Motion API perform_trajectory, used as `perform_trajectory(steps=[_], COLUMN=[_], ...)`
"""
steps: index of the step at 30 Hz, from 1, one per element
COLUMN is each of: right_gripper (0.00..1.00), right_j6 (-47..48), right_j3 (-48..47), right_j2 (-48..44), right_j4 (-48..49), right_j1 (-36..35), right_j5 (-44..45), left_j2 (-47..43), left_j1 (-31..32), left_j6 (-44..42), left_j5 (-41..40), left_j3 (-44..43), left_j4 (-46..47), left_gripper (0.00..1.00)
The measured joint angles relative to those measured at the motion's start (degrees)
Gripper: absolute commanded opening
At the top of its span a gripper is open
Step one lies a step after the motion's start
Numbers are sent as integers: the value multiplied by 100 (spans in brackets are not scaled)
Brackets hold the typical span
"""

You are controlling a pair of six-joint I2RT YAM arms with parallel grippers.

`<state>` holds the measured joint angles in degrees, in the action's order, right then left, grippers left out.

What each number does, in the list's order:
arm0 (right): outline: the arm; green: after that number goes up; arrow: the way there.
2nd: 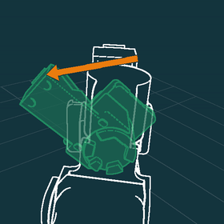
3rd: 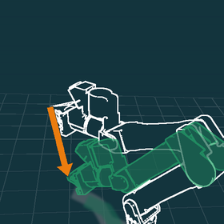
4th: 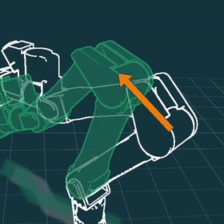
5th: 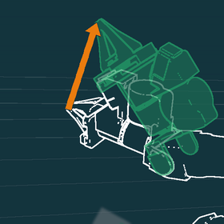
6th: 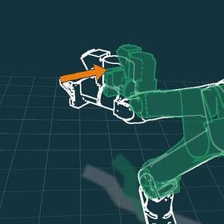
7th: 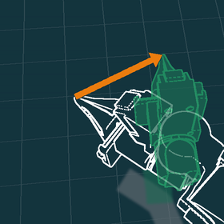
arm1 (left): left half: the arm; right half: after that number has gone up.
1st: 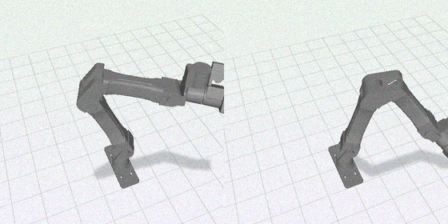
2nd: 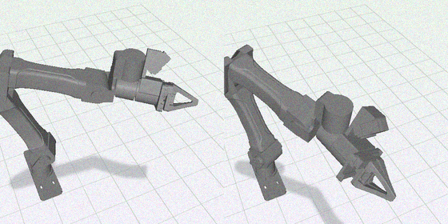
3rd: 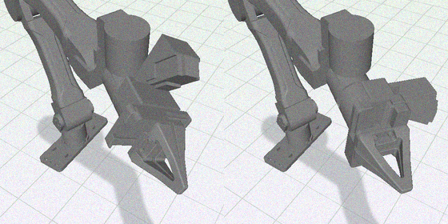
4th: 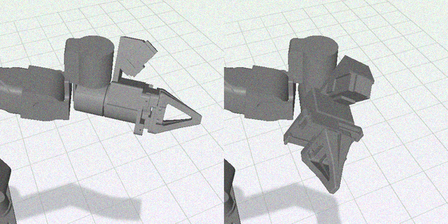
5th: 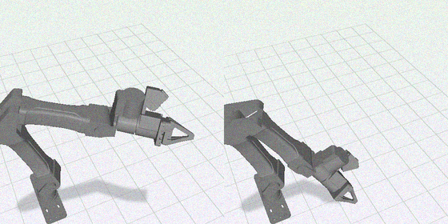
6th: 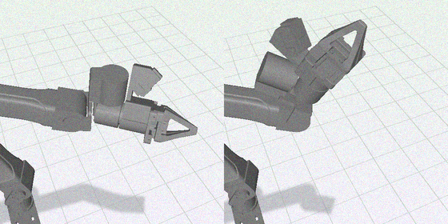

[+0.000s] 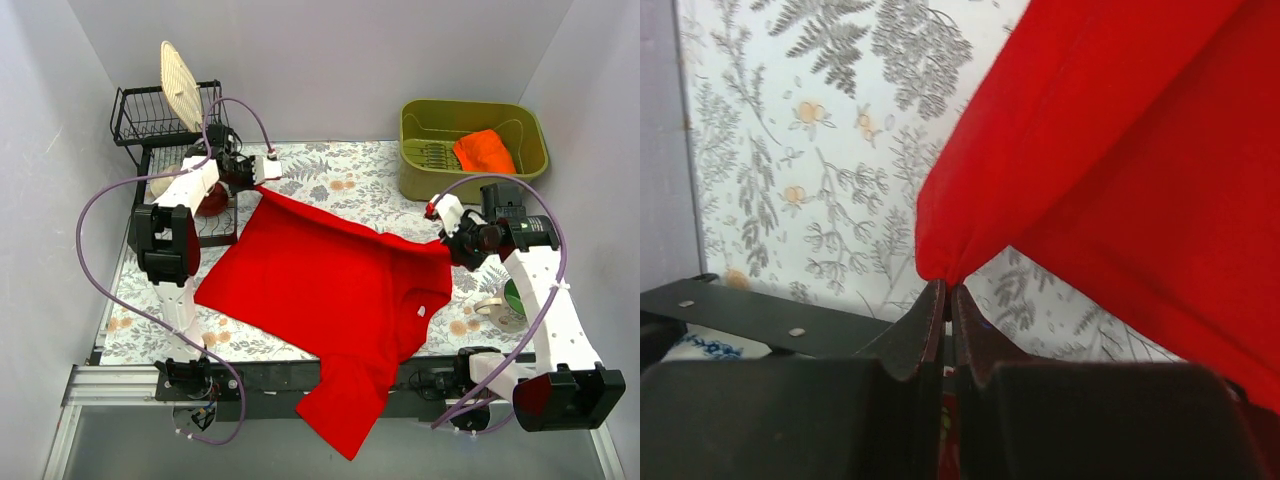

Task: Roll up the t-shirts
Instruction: Fold the T-shirt at the center of the board.

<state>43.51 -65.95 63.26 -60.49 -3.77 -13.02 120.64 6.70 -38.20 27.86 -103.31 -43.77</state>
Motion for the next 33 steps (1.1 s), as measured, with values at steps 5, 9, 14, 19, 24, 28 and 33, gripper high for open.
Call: perform_trajectory(steps=[5,9,14,19,24,28,33], right_gripper=[1,1,1,1,1,1,1], right_j6=[153,210,269,332,369,369,326], right_j3=[127,245,352,396,398,492,662], right_j2=[-192,-302,-328,-330,-334,-358,-348], right_j4=[-358,-570,-754,-935,-1161,-1209,-1311], right_j1=[-341,-544,-726,-852,-1003,-1202,-1617], right_j5=[-201,-315,-415,-551,-717,-813,-905], left_j2=[-251,-343,-345,-345,-345,-345,-345], left_j1=[-33,-33,-33,-37,-37,-37,-35], left_j6=[-369,-575,-791,-968,-1121,-1211,-1270], left_j5=[-55,-101,-256,-409,-540,-619,-730], left_j3=[398,629,697,695,695,695,728], left_j4=[-326,-577,-837,-1088,-1357,-1517,-1515], left_gripper=[0,0,0,0,0,0,0])
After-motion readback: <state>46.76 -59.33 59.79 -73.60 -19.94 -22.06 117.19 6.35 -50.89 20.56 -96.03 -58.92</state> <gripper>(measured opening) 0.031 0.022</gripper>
